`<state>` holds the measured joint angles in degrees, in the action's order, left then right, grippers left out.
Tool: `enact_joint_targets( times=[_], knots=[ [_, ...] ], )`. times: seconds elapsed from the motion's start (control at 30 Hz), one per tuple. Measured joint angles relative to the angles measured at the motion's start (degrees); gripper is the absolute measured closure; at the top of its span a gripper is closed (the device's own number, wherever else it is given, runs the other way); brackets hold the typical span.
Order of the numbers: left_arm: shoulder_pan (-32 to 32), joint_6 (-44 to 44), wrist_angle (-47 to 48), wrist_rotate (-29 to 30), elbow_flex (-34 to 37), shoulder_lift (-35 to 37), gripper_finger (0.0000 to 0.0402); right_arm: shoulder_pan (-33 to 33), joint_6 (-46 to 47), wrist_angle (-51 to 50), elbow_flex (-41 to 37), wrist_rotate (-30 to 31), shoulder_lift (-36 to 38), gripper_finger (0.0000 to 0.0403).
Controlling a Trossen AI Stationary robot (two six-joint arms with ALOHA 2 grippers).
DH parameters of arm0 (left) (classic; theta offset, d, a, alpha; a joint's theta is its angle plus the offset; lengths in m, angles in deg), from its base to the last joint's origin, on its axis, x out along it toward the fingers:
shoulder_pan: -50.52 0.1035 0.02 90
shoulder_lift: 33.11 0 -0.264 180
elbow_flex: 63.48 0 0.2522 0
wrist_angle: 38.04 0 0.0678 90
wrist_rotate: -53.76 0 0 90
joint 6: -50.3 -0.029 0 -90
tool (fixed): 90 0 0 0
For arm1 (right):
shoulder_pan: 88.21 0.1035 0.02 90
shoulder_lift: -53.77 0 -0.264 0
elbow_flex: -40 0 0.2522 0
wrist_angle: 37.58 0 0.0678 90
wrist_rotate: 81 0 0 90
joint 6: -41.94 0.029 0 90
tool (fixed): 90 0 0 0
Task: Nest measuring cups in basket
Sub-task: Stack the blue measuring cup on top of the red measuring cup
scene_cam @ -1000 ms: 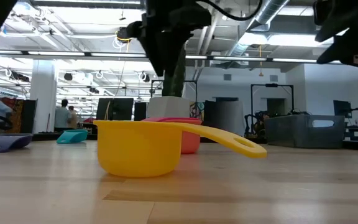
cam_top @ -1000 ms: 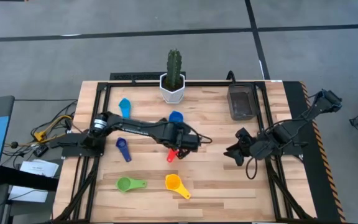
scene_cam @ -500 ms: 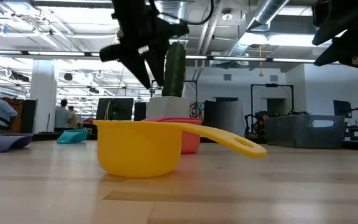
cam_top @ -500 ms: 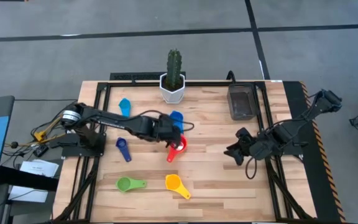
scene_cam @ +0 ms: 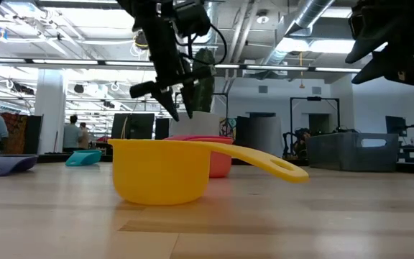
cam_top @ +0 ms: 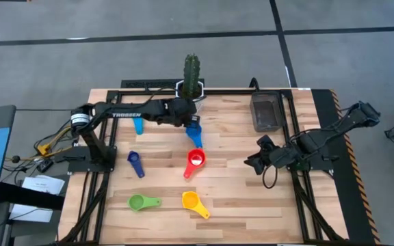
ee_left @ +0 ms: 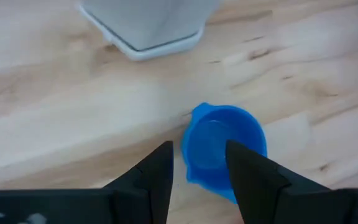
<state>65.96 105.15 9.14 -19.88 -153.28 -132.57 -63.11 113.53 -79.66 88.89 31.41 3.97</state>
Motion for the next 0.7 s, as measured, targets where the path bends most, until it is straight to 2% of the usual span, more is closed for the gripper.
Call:
enact_joint_targets(
  times=[0.27, 0.47, 0.7],
  knots=[
    [2.2, -4.0, -6.0, -1.2, 3.6, 0.0, 0.0267, -2.6, -0.1, 0.0, 0.0, 0.0, 0.0, 0.0207],
    [2.4, -3.3, -9.3, -4.5, 4.4, -4.4, 0.0267, -5.3, -1.6, -0.1, 0.0, -1.7, 0.0, 0.0213],
    [2.3, -4.8, -8.6, -6.7, 4.3, -7.1, 0.0267, -5.8, -1.6, 0.0, 0.0, -3.0, 0.0, 0.0209]
  ],
)
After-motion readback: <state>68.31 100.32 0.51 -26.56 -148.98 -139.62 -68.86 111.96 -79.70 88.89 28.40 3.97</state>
